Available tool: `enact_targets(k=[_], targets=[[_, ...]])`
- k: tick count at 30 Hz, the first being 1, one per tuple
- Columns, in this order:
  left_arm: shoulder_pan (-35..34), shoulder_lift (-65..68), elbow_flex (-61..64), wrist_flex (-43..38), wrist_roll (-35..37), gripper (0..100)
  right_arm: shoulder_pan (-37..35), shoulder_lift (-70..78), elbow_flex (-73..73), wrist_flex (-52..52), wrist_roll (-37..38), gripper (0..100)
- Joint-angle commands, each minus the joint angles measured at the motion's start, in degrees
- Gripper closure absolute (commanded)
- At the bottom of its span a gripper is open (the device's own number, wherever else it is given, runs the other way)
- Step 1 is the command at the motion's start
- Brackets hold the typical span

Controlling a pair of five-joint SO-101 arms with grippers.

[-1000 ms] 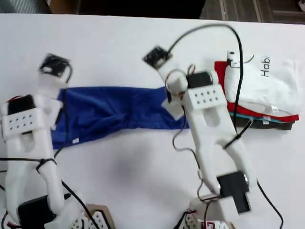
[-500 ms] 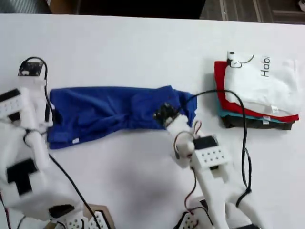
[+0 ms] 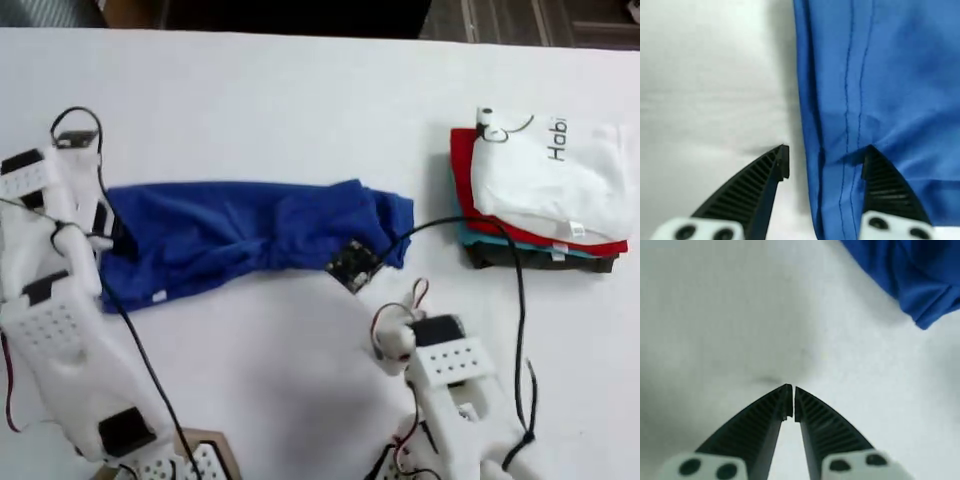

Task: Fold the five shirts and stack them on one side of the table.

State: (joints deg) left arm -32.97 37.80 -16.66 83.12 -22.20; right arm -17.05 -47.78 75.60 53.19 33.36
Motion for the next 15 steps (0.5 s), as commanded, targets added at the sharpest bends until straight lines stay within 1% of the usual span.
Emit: enact_targets(k=[1,4,7,10,12,15], targets=[[3.3,4.6,-6.1,7.4,0.3,75,5.2,-6.0,-0.2,2.2,4.1,97.8],[6.2,9.2,-10.2,11.9,0.3,79,13.2,-8.8,0.7,3.3,9.1,97.8],[9.8,13.3,-13.6,16.0,0.3,84,19.4,-10.8,5.8,0.8,14.5,97.8],[12.1,15.8,-15.6,18.1,1.1,84,21.0,-12.8,12.2,-4.3,15.9,97.8],[12.2,16.8,-16.8,18.1,3.2,84,21.1,-15.0,12.4,-3.8,15.9,97.8],[12.1,17.5,-17.8,18.4,3.7,86,21.1,-18.4,14.1,-3.9,12.4,97.8]])
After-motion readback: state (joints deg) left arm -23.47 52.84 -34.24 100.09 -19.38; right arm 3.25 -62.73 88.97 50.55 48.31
